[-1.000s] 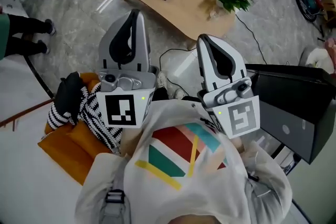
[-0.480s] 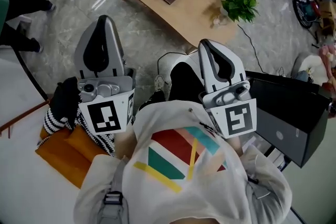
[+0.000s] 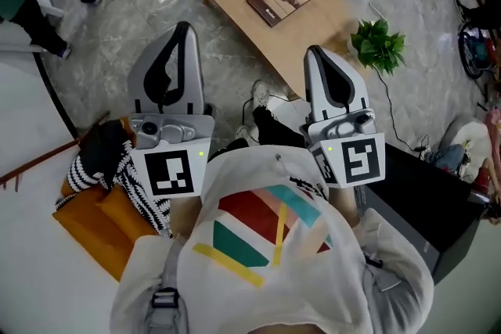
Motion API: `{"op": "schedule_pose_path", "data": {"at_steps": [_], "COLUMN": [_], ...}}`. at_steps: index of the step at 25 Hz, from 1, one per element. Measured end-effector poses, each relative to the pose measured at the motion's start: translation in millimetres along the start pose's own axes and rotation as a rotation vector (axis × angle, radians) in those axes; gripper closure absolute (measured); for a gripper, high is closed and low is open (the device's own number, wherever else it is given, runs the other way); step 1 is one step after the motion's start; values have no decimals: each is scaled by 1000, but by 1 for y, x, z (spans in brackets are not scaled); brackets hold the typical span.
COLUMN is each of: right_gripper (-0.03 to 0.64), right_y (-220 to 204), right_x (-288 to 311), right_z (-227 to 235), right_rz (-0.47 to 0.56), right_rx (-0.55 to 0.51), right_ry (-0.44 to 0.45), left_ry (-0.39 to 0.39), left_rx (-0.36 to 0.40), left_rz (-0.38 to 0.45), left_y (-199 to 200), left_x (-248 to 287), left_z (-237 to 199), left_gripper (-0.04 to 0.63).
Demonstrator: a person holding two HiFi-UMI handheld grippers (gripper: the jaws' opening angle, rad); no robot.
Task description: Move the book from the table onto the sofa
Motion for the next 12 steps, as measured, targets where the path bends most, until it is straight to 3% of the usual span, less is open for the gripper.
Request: {"op": "schedule_pose_path", "data": {"at_steps": [5, 12], "right_gripper": [604, 604], "right_y": [5, -6], "right_x": [42, 86], "right_z": [58, 95], "right_rz": [77, 78], "right_rx": [-18, -37], "right_ry": [-25, 15], "left_ry": [25, 20], "left_rx": [-14, -12], "left_rz": [48, 12], "left_y": [3, -16], "left_x": [66, 122], "left_z": [-13, -14], "left_gripper": [589, 589]}}
Point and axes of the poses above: the fingertips, and each gripper's own axes: x forward along the fingers, z to its right, y out of its top, the point moved 7 cm from there along -x, backward along the fingers, and after that the axes turned 15 degrees about -x, right-handed, at the moved point
